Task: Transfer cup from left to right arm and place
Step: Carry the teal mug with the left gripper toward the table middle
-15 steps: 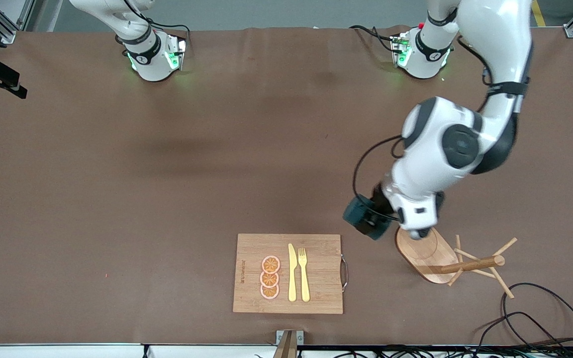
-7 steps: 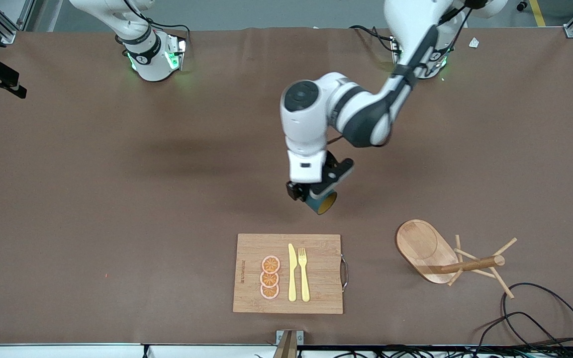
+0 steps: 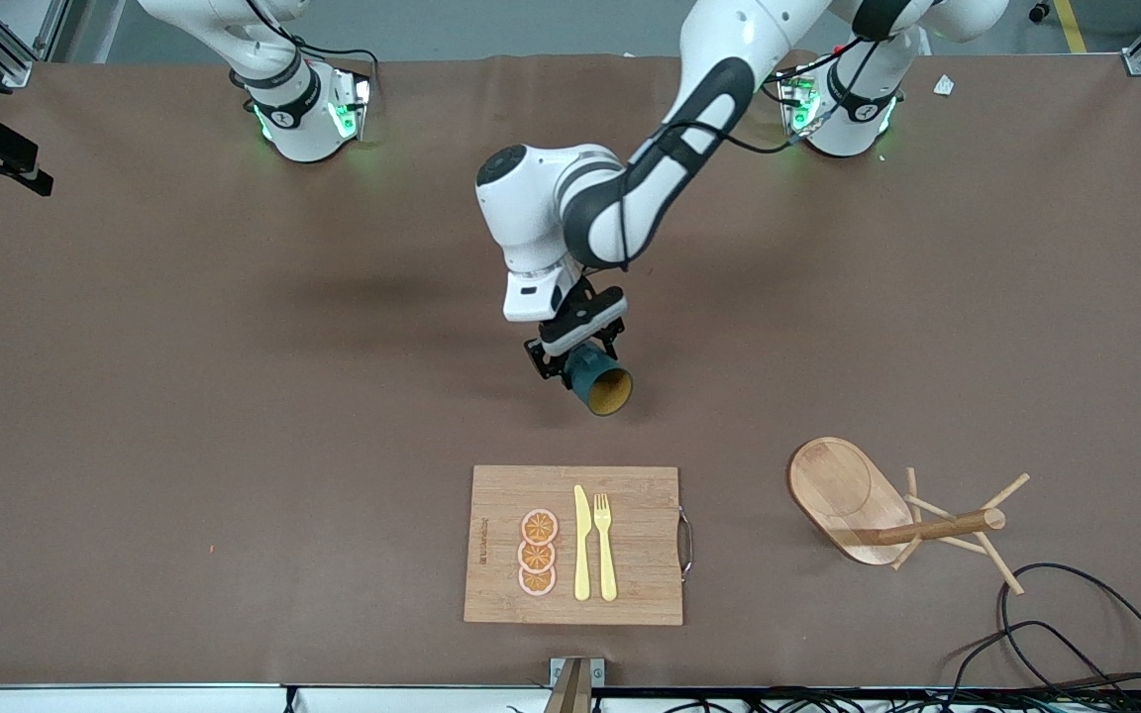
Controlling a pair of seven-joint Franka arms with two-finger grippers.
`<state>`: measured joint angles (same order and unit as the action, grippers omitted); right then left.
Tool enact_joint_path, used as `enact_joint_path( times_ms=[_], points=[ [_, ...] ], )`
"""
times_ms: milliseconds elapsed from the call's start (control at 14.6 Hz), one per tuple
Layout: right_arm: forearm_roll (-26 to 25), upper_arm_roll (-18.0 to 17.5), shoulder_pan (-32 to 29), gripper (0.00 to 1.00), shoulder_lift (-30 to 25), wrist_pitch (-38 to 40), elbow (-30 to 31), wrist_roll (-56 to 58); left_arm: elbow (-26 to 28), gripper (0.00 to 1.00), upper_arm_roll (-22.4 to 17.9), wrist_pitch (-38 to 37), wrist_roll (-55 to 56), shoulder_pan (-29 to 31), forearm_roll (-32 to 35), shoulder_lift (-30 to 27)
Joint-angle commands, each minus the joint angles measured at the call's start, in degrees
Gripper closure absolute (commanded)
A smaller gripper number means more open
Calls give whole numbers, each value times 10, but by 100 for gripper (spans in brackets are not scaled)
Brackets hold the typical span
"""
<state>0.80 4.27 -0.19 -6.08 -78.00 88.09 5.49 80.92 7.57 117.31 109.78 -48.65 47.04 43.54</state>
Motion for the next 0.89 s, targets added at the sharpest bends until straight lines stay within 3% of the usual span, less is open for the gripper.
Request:
enact_joint_path(
  times_ms=[0, 411, 821],
  points=[
    [0, -2, -4, 0, -13, -2, 12, 8, -7, 36, -9, -34, 39, -41, 72, 32],
    [-2, -2, -4, 0, -13, 3, 9, 8, -7, 36, -9, -101, 106, -90, 201, 88],
    [-3, -1, -6, 0, -10, 3, 0, 0, -7, 36, -9, -137, 170, -135, 269, 134]
  ],
)
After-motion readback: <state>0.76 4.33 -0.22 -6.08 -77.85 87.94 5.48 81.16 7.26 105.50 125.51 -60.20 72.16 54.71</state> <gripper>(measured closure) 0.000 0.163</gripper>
